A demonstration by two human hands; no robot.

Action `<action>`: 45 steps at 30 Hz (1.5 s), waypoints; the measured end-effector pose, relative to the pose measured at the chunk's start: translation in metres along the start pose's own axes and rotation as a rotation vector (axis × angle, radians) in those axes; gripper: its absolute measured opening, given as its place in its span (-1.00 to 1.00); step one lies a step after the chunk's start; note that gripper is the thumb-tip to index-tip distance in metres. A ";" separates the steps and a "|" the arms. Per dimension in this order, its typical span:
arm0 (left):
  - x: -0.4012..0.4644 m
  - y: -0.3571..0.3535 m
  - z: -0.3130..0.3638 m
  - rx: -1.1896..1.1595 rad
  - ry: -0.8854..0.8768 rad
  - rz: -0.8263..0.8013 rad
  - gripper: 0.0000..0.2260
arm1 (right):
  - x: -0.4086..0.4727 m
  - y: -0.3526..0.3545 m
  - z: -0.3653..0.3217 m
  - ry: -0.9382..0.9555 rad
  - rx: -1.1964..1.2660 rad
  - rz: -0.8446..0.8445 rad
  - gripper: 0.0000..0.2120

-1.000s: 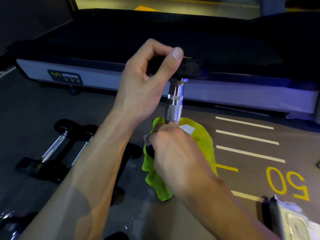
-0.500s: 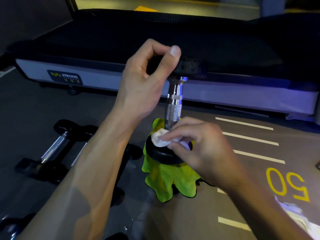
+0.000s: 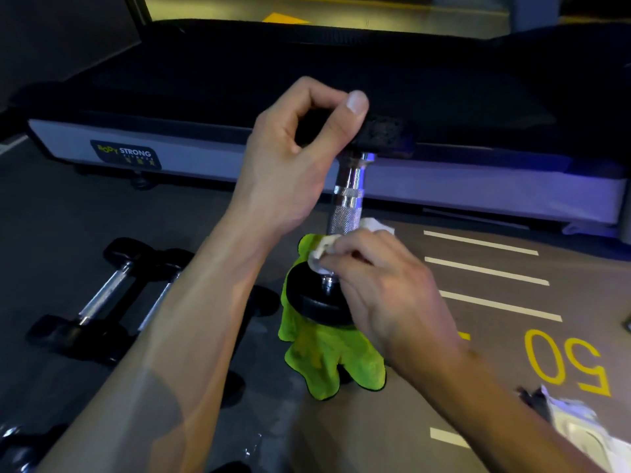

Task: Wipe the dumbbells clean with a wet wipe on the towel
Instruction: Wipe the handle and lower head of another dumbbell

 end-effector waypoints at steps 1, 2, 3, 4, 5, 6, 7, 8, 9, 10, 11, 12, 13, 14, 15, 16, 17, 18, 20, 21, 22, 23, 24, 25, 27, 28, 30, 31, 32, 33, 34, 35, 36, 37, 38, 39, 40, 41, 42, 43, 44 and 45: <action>-0.001 0.000 0.000 0.002 -0.003 0.002 -0.86 | 0.006 0.004 0.004 0.004 -0.008 0.009 -0.76; -0.001 0.000 0.001 0.009 -0.006 0.001 -0.86 | 0.015 0.009 0.009 -0.003 -0.034 0.030 -0.78; -0.002 0.000 0.001 0.019 -0.008 -0.001 -0.87 | 0.023 0.016 0.014 -0.017 -0.071 0.060 -0.79; -0.002 0.000 0.001 0.028 -0.007 -0.006 -0.87 | 0.029 0.021 0.019 -0.035 -0.104 0.091 -0.79; -0.003 -0.001 0.002 0.030 -0.006 -0.010 -0.88 | 0.030 0.023 0.021 -0.050 -0.118 0.107 -0.78; -0.003 -0.001 0.002 0.023 -0.006 -0.010 -0.88 | 0.027 0.021 0.019 -0.056 -0.110 0.102 -0.76; -0.003 -0.001 0.002 0.011 -0.006 -0.007 -0.89 | 0.021 0.015 0.015 -0.050 -0.089 0.077 -0.74; -0.003 -0.002 0.002 0.002 -0.006 -0.002 -0.89 | 0.014 0.007 0.008 -0.033 -0.065 0.038 -0.74; -0.003 -0.002 0.002 -0.005 -0.005 0.000 -0.89 | 0.008 0.000 0.000 -0.013 -0.049 -0.003 -0.74; -0.003 -0.002 0.001 -0.008 -0.006 0.002 -0.89 | 0.006 -0.004 -0.004 0.001 -0.038 -0.036 -0.75; -0.003 -0.002 0.001 -0.009 -0.007 0.001 -0.89 | 0.007 -0.005 -0.003 0.008 -0.040 -0.049 -0.77; -0.004 -0.003 0.001 -0.008 -0.009 -0.001 -0.89 | 0.013 -0.001 0.002 0.009 -0.062 -0.029 -0.79; -0.004 -0.003 0.002 -0.006 -0.009 -0.002 -0.89 | 0.022 0.007 0.008 0.001 -0.099 0.021 -0.80; -0.005 -0.004 0.002 -0.003 -0.009 -0.004 -0.89 | 0.030 0.018 0.016 -0.008 -0.138 0.093 -0.81; -0.005 -0.005 0.003 0.000 -0.007 -0.006 -0.90 | 0.035 0.027 0.022 -0.017 -0.165 0.156 -0.83; -0.005 -0.005 0.002 -0.001 -0.003 -0.006 -0.90 | 0.036 0.030 0.024 -0.023 -0.176 0.187 -0.83; -0.004 -0.005 0.002 -0.003 0.001 -0.003 -0.90 | 0.033 0.028 0.022 -0.024 -0.176 0.184 -0.81; -0.004 -0.003 0.001 -0.007 0.001 0.002 -0.90 | 0.027 0.021 0.017 -0.014 -0.164 0.155 -0.79; -0.003 -0.002 0.000 -0.009 0.000 0.010 -0.90 | 0.012 0.009 0.004 0.024 -0.123 0.091 -0.75; -0.003 -0.002 0.001 -0.009 -0.001 0.009 -0.90 | 0.011 0.008 0.001 0.039 -0.109 0.079 -0.75; -0.004 -0.002 0.001 -0.009 -0.003 0.007 -0.90 | 0.013 0.011 0.004 0.040 -0.103 0.088 -0.76; -0.005 -0.003 0.002 -0.010 -0.001 -0.001 -0.91 | 0.018 0.016 0.011 0.028 -0.118 0.110 -0.76; -0.006 -0.005 0.003 -0.010 0.001 -0.012 -0.91 | 0.025 0.023 0.018 0.011 -0.149 0.134 -0.75; -0.007 -0.006 0.004 -0.009 0.002 -0.020 -0.91 | 0.031 0.027 0.023 -0.001 -0.174 0.144 -0.73; -0.007 -0.007 0.005 -0.009 0.002 -0.024 -0.91 | 0.029 0.023 0.023 -0.012 -0.170 0.144 -0.71; -0.005 -0.006 0.004 -0.010 0.005 -0.019 -0.91 | 0.023 0.018 0.020 -0.011 -0.150 0.141 -0.70; -0.004 -0.005 0.003 -0.010 0.009 -0.010 -0.90 | 0.014 0.010 0.013 0.013 -0.115 0.112 -0.70; -0.004 -0.005 0.003 -0.008 0.011 -0.011 -0.90 | 0.015 0.011 0.013 0.029 -0.112 0.102 -0.70; -0.004 -0.006 0.003 -0.008 0.011 -0.015 -0.90 | 0.019 0.015 0.016 0.045 -0.121 0.108 -0.72; -0.005 -0.007 0.003 -0.012 0.010 -0.020 -0.90 | 0.024 0.021 0.021 0.059 -0.135 0.126 -0.74; -0.005 -0.007 0.003 -0.018 0.010 -0.020 -0.90 | 0.030 0.028 0.025 0.074 -0.150 0.148 -0.75; -0.006 -0.005 0.003 -0.023 0.010 -0.016 -0.90 | 0.033 0.034 0.028 0.087 -0.156 0.164 -0.77; -0.005 -0.003 0.002 -0.025 0.011 -0.011 -0.90 | 0.034 0.039 0.030 0.092 -0.155 0.181 -0.77; -0.005 -0.001 0.002 -0.028 0.014 -0.010 -0.91 | 0.031 0.043 0.030 0.089 -0.150 0.206 -0.77; -0.004 0.001 0.001 -0.031 0.016 -0.009 -0.91 | 0.027 0.049 0.029 0.081 -0.150 0.243 -0.76; -0.004 0.002 0.000 -0.036 0.017 -0.009 -0.91 | 0.023 0.053 0.028 0.065 -0.162 0.281 -0.75; -0.004 0.003 0.000 -0.040 0.017 -0.009 -0.92 | 0.020 0.054 0.028 0.046 -0.179 0.310 -0.75; -0.005 0.003 0.000 -0.042 0.016 -0.011 -0.92 | 0.017 0.053 0.028 0.025 -0.185 0.324 -0.75; -0.006 0.002 0.001 -0.041 0.014 -0.015 -0.92 | 0.015 0.049 0.030 0.003 -0.178 0.322 -0.74; -0.007 0.001 0.002 -0.037 0.011 -0.018 -0.92 | 0.015 0.044 0.031 -0.008 -0.173 0.304 -0.74; -0.007 0.002 0.002 -0.032 0.007 -0.018 -0.92 | 0.017 0.038 0.029 -0.007 -0.181 0.279 -0.73; -0.007 0.002 0.003 -0.026 0.001 -0.018 -0.92 | 0.020 0.033 0.026 0.001 -0.195 0.249 -0.73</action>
Point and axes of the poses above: each hand's wrist, its own x-axis towards the middle knuckle, its own y-axis out of the back of the hand, z = x × y, the point moved 10 cm from there along x, towards the middle knuckle, and after that the axes turned 13 degrees about y, right-handed, at the moved point
